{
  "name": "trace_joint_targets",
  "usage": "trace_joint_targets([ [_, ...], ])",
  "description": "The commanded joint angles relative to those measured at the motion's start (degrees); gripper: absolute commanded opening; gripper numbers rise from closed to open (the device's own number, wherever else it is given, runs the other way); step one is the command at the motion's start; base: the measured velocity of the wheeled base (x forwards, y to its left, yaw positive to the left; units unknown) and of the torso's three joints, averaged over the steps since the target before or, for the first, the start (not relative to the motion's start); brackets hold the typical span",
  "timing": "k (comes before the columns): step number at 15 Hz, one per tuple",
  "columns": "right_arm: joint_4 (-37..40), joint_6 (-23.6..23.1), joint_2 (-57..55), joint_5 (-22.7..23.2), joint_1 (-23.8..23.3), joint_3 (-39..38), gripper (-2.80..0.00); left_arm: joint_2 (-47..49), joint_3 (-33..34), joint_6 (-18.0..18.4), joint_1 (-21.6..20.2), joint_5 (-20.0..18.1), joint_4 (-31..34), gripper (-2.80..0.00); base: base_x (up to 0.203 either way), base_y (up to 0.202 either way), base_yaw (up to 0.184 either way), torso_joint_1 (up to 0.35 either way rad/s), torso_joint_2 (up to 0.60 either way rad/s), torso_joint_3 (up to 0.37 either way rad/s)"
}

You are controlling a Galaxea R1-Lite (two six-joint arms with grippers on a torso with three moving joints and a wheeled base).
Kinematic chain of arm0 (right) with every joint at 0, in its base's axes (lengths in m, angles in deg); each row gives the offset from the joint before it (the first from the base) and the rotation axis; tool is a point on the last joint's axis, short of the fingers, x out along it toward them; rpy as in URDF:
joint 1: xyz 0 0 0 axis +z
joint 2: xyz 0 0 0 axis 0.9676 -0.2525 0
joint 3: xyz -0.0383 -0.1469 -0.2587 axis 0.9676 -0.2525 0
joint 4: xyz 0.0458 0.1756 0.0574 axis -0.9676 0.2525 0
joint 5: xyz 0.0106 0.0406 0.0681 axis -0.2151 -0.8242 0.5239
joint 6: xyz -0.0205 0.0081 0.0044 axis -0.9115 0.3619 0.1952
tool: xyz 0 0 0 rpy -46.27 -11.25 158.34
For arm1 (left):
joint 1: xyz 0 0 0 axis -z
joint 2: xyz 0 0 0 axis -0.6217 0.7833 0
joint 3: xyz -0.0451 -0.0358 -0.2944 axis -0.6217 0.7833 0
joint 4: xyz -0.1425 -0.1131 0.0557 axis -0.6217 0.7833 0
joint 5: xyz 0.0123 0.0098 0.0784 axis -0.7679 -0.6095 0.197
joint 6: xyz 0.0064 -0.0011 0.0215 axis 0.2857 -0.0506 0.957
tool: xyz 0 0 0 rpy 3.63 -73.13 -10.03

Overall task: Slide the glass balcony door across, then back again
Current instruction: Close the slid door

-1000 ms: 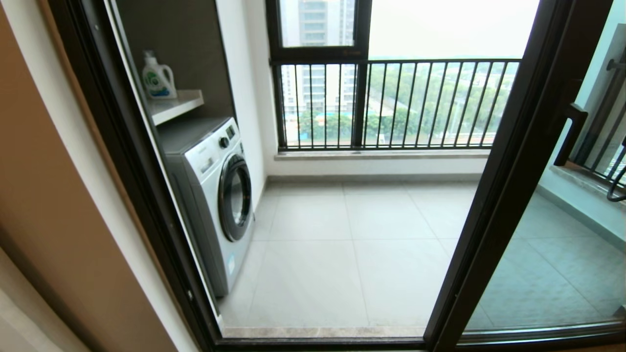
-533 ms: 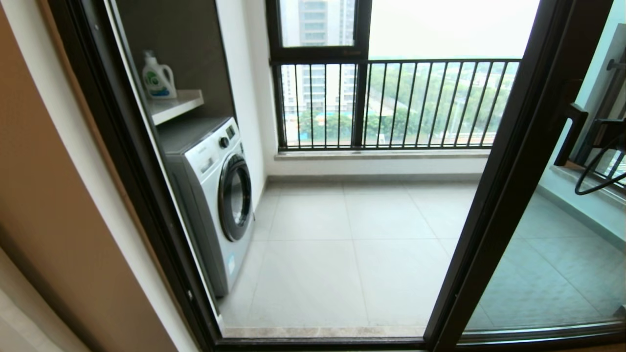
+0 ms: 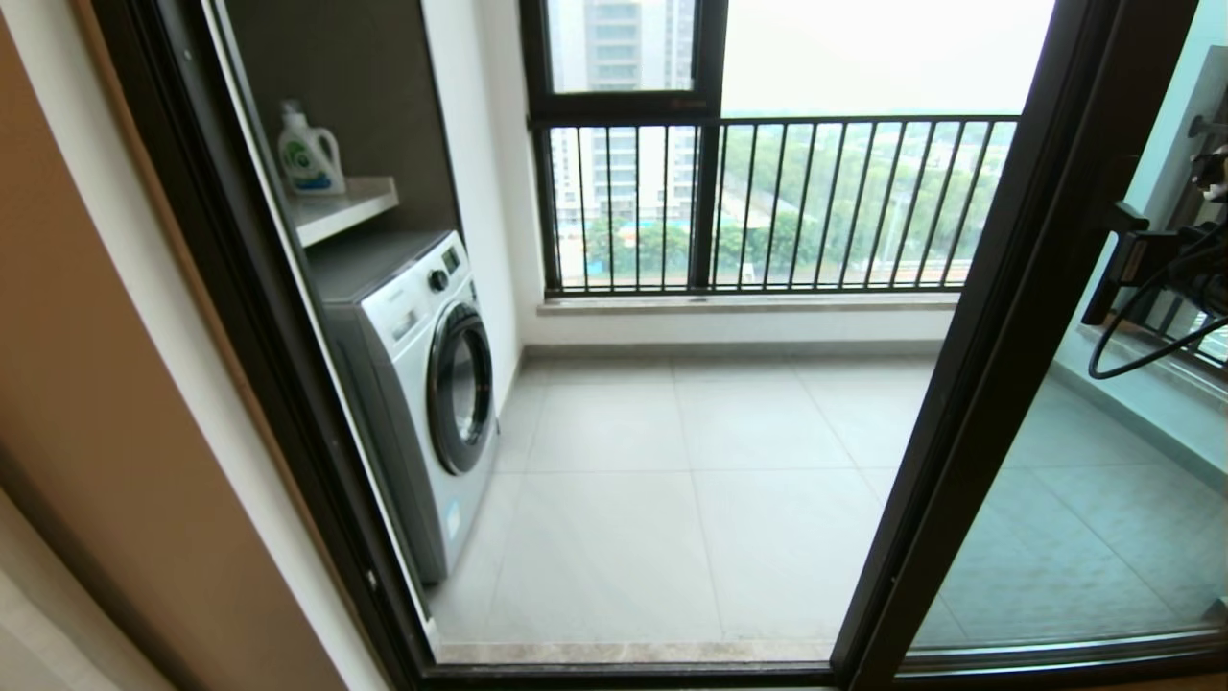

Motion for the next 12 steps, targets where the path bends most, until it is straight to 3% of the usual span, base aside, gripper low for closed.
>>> trace_joint_targets([
  [1,-0.33,-0.05,0.03,0.29,1.21,-0.03,-2.8,0.08,0.0,0.0,-0.04,-0.03,0.0,-2.8,0.0,0.0,0.0,0.0,0.0,0.0],
  [12,-0.5,-0.31,1.17,-2.99,6.84,-0.56,-2.8,0.04,0.0,0.0,0.03,0.01,0.0,-2.8,0.0,0.0,0.0,0.0,0.0,0.0],
])
